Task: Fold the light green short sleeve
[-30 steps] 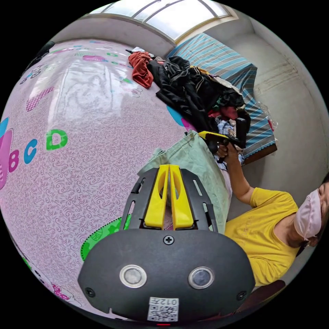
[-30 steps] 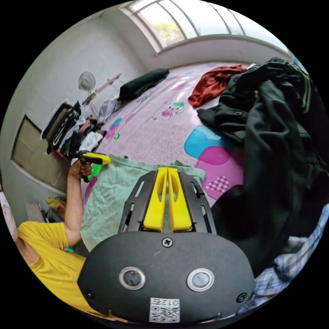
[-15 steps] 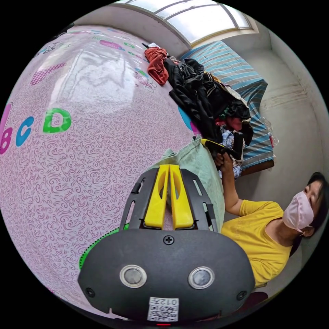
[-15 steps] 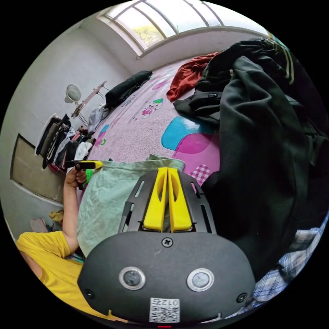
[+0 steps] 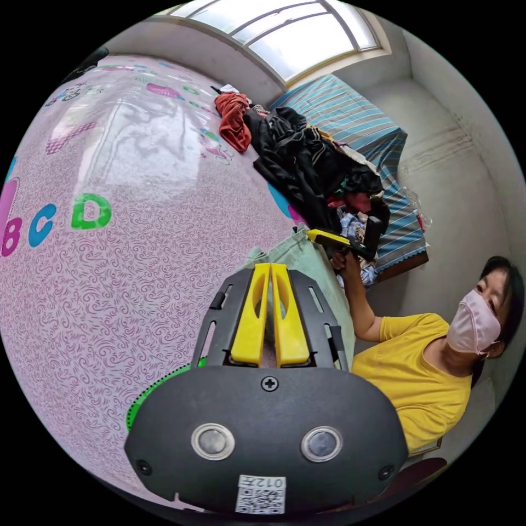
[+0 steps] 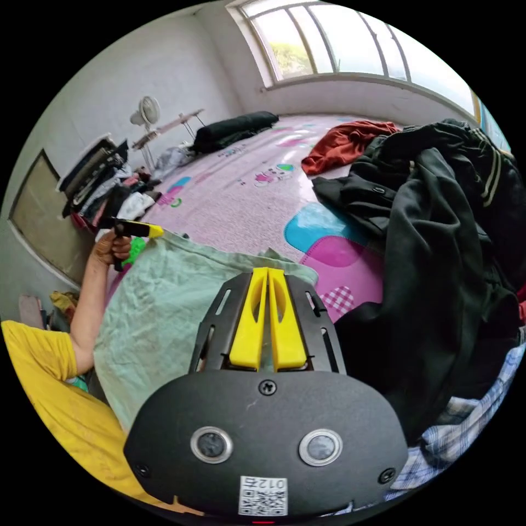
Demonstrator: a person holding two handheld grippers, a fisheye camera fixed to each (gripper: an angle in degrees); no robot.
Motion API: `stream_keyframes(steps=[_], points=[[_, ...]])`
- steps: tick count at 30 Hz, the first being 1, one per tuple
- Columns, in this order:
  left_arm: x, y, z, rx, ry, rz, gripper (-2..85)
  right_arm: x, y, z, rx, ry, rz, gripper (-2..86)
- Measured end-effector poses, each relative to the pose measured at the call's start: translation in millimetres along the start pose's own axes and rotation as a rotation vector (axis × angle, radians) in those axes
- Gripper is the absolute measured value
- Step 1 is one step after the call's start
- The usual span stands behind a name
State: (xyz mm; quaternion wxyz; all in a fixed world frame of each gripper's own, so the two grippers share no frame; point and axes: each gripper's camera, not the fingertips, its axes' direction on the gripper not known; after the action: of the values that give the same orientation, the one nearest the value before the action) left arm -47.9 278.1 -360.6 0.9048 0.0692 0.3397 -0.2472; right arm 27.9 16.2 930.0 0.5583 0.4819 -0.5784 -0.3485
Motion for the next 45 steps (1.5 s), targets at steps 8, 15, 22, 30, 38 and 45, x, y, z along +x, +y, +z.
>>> stream_keyframes(steps=[8,15,22,30,38,45], points=[[-25.0,-8.0,15.7,0.005,-0.011,-0.078,0.4,3.9,37.8,19.6,-0.003,0.090,0.060,0.8],[-48.2,-9.4,24.0,0.019,0.068,-0.102,0.4,-64.4,63.2,-34.8,0.194,-0.328,-0.143,0.8],[-60.4,-10.0,29.3,0.020,0.089,-0.114,0.4,-218.4,16.2,117.0,-0.338,-0.508,-0.429,0.6],[-69.2,-11.1,33.9,0.022,0.082,-0.126,0.5,-196.2,36.1,202.8,-0.457,-0.568,-0.235,0.6],[-75.7,-11.3,37.4,0.023,0.084,-0.127,0.5,-186.6,28.5,197.1,-0.298,-0.599,-0.173,0.5],[-82.3,-10.8,39.3,0.028,0.095,-0.135,0.5,-181.2,41.0,215.8,-0.349,-0.564,-0.120,0.6]])
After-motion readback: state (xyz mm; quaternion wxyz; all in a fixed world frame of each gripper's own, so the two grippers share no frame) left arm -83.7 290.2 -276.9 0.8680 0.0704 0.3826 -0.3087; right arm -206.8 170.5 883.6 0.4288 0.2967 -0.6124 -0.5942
